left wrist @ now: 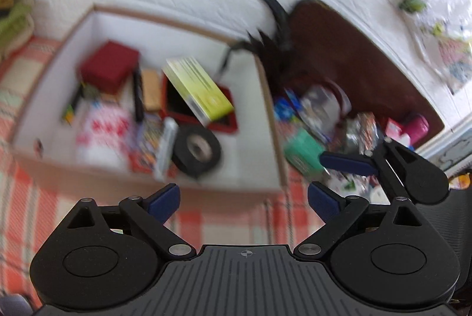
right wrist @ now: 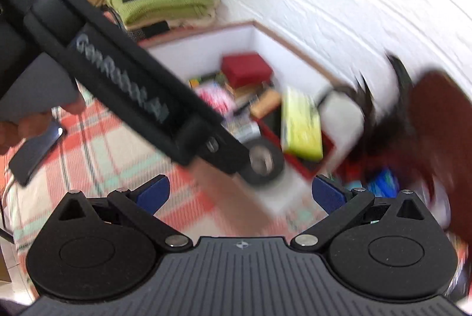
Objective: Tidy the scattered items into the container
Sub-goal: 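Move both tools back over the table toward the brown wooden comb, then close right tool on the brown comb while left tool grips it too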
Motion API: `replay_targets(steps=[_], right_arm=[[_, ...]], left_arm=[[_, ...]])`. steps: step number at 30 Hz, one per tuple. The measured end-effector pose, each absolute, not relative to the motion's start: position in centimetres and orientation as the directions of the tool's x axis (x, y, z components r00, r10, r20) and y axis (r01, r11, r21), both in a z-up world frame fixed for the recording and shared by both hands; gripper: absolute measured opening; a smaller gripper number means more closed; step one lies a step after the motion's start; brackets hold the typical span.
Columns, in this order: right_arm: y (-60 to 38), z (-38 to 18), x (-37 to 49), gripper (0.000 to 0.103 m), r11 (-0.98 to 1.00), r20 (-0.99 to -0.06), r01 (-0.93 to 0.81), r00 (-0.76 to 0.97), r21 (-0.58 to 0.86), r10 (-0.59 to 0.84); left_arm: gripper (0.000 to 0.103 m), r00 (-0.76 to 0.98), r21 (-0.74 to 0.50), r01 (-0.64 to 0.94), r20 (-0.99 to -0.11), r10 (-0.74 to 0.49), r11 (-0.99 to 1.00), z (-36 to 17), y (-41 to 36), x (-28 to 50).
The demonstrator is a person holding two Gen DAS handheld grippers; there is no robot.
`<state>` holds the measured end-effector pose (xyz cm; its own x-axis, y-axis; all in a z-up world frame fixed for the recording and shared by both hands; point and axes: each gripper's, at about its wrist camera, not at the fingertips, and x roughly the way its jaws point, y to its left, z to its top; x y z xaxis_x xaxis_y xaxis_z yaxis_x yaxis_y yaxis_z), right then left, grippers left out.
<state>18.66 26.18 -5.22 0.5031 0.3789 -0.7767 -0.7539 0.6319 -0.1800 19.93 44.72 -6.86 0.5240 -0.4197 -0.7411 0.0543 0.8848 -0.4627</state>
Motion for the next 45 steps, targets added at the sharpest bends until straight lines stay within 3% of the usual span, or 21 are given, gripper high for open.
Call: replay_targets(steps=[11,18,28,35,45], right_arm=[[13.4,-6.9,14.9,0.102,0.802,-0.797,-0.594,0.510,-0.055,0.323],[3.9,-6.1,13.1,0.102,0.858,-0.807,-0.509,0.533,-0.066,0.254],[-7.1,-9.3,12.5,0.102,0.927,-0.845,-0.363,0.521,-0.095,0.118],[-11.9,-11.6,11.8,0.102,0.971,-0.864,-0.238,0.489,-0.002,0.118],[-14.6,-13.5,11.8,0.102,0.971,-0.869,-0.236,0.474,0.028,0.140]], left_arm=[[0.100,0.437,-0.446,0.090,-0.786,-0.438,0.891,-8.1,32.1,14.8],[0.100,0.404,-0.448,0.157,-0.784,-0.471,0.880,-9.6,22.0,13.0],[0.099,0.326,-0.449,0.285,-0.785,-0.526,0.847,-13.7,8.8,13.6],[0.099,0.282,-0.396,0.370,-0.814,-0.508,0.840,-15.5,3.7,14.7],[0.099,0.270,-0.267,0.458,-0.867,-0.419,0.848,-17.3,0.2,17.6]])
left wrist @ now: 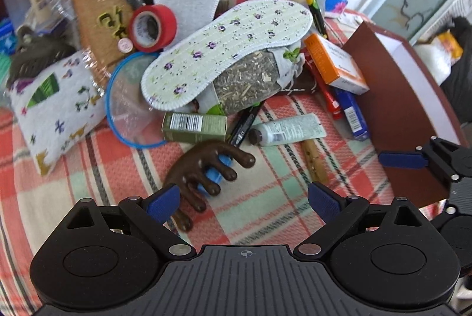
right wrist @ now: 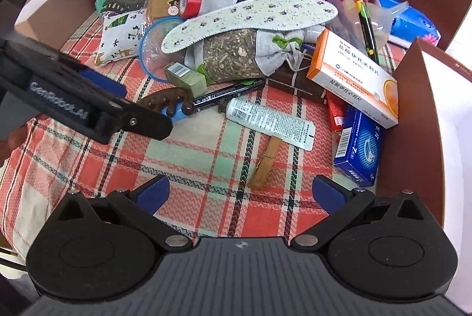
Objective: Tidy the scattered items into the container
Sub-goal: 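Close right tool on the brown comb while left tool grips it too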
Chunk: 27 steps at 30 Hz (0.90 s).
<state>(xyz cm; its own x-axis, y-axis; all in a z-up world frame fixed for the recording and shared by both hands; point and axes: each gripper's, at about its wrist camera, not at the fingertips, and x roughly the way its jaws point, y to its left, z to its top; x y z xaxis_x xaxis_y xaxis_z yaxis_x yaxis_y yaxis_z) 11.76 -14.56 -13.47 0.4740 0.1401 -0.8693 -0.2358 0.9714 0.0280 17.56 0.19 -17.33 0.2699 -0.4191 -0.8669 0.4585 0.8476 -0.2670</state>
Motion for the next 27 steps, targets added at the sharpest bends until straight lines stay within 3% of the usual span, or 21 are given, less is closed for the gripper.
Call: replay_targets(steps=[13,15,18,27], right_arm=[[-14.4,-14.8,13.2,0.102,0.964,-0.886,-0.264,0.438,0.038,0.155],[-14.3,-14.8,13.4,0.102,0.962,-0.886,-0.272,0.436,0.038,0.158],[-14.0,-14.9,13.7,0.102,0.960,-0.888,-0.277,0.432,0.038,0.160],[-13.2,-14.7,14.3,0.102,0.950,-0.882,-0.309,0.439,0.034,0.175]], left_arm=[[0.092,0.226,-0.223,0.503,-0.898,-0.377,0.835,-19.4,-0.7,19.6],[0.088,0.226,-0.225,0.491,-0.900,-0.372,0.842,-19.5,-0.4,20.1],[0.061,0.220,-0.230,0.459,-0.906,-0.361,0.858,-19.5,0.7,21.1],[0.058,0.192,-0.300,0.417,-0.894,-0.406,0.858,-18.7,3.5,21.2]])
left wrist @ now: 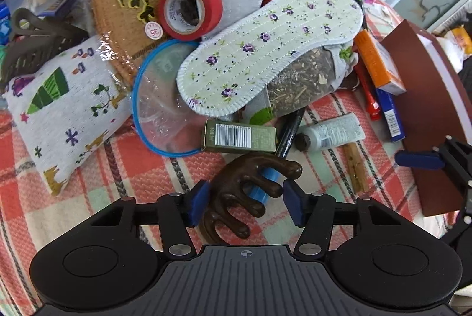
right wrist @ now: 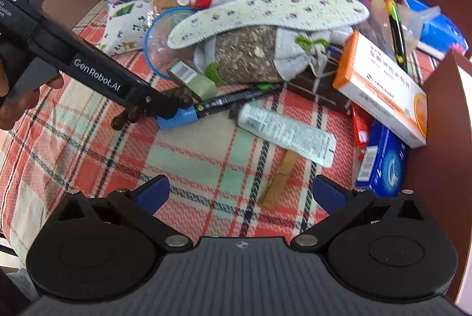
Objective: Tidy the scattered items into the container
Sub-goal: 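Close right tool on the brown comb while left tool grips it too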
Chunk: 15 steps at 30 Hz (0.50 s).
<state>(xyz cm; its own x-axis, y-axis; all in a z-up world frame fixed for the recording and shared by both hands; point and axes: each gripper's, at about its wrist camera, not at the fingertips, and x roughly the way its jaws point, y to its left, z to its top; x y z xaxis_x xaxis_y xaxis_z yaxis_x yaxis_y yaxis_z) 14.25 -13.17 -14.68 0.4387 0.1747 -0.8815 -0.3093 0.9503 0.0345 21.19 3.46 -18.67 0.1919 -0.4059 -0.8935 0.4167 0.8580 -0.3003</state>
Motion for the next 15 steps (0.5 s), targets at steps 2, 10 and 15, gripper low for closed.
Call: replay_targets(steps=[2,10,15], right_arm=[[-12.8,-14.6,14.5,0.102,0.944,-0.878,-0.327,0.440,0.038,0.188],[-11.5,-14.1,16.0,0.102,0.928,-0.866,-0.369,0.447,0.051,0.225],[-11.4,-13.7,16.3,0.101,0.930,-0.856,-0.362,0.459,0.067,0.240]], left_arm=[[0.063,0.191,-0.303,0.424,-0.891,-0.412,0.853,-18.2,3.8,20.7],[0.078,0.184,-0.330,0.385,-0.888,-0.422,0.862,-18.0,5.1,18.2],[0.076,0.233,-0.359,0.297,-0.871,-0.432,0.885,-18.0,7.0,16.6]])
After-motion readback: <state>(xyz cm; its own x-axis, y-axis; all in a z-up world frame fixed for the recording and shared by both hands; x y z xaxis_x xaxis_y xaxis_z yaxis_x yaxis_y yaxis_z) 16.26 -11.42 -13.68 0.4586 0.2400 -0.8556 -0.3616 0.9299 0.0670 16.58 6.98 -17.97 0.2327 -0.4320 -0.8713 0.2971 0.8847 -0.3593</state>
